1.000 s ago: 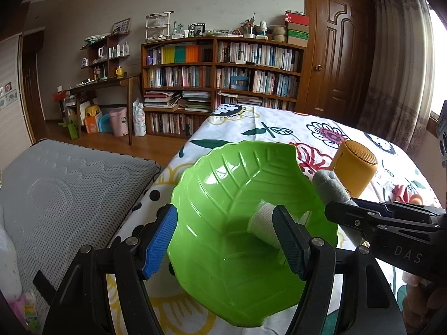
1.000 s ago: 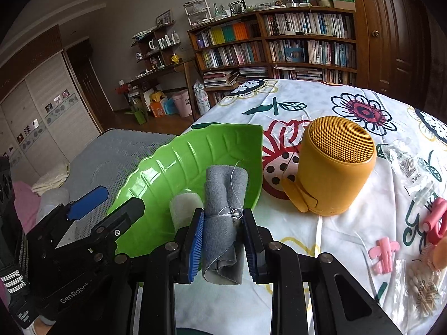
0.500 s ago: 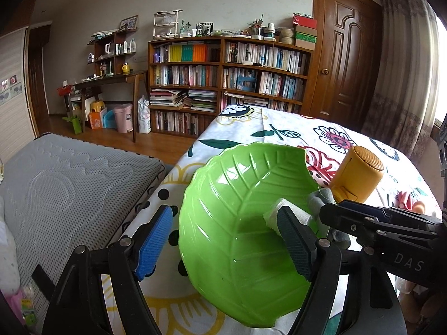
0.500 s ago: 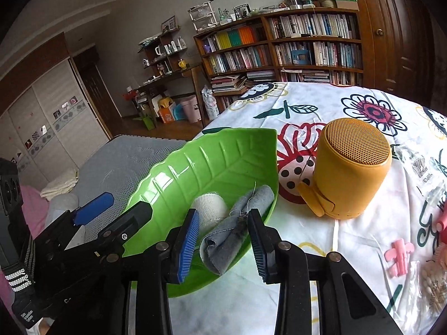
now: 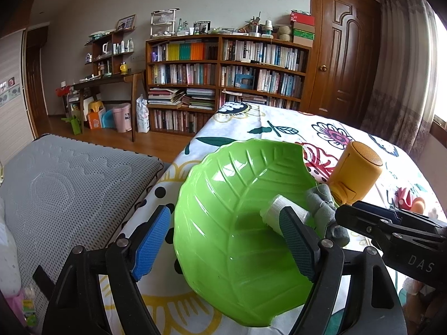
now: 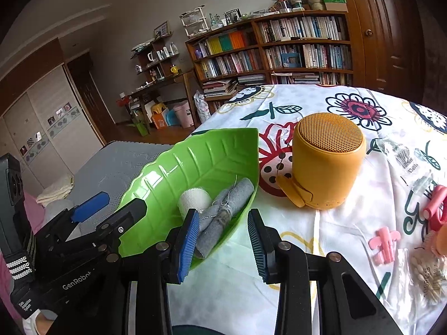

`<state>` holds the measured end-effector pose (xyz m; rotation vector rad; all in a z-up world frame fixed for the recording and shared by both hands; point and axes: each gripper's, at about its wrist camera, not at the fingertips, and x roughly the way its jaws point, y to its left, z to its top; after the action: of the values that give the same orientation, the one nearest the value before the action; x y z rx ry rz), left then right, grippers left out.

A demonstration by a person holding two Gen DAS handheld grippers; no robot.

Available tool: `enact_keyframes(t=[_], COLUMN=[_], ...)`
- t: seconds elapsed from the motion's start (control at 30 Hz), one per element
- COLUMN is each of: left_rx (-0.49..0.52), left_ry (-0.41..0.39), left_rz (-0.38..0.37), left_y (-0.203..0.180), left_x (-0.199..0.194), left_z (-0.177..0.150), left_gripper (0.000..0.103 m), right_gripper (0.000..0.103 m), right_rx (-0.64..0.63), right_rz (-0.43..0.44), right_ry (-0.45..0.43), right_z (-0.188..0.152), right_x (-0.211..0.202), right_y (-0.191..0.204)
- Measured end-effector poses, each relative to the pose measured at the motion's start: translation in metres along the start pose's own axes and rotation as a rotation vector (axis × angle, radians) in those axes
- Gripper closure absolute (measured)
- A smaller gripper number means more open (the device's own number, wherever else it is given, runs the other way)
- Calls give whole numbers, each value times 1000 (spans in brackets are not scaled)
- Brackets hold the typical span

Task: Organize soft objects
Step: 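Open the left tool over the plate while the right tool releases the grey cloth beside the roll, then close the right tool on the white plastic-wrapped ball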

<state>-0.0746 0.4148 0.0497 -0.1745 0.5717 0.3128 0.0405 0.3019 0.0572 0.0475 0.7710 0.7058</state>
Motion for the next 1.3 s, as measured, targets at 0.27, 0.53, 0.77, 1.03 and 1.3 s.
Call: enact_keyframes(t=[0.27,0.53,0.77,1.03,1.3], left_rx=[10,33,50,82,120], left_ry=[-1,-6,-12,-16,-23], left_rz=[1,0,4,3,-12], left_y=[-4,-15,-22,-37,-56], left_x=[1,-3,-8,-14,-22], left_z=[-1,-3,-2,-2,0], left_gripper=[20,16,11,7,5], right_gripper=[62,58,53,47,46], right_rx=[19,53,70,86,101], right_rz=[-36,-66,-83,-114,-179], right_ry=[-11,-15,-31,-57,-86], right_z=[-4,-11,-17,-29,-42], right_x=[-9,-17,-26,-43,-65], right_y=[-9,-21,-33,-44,-61])
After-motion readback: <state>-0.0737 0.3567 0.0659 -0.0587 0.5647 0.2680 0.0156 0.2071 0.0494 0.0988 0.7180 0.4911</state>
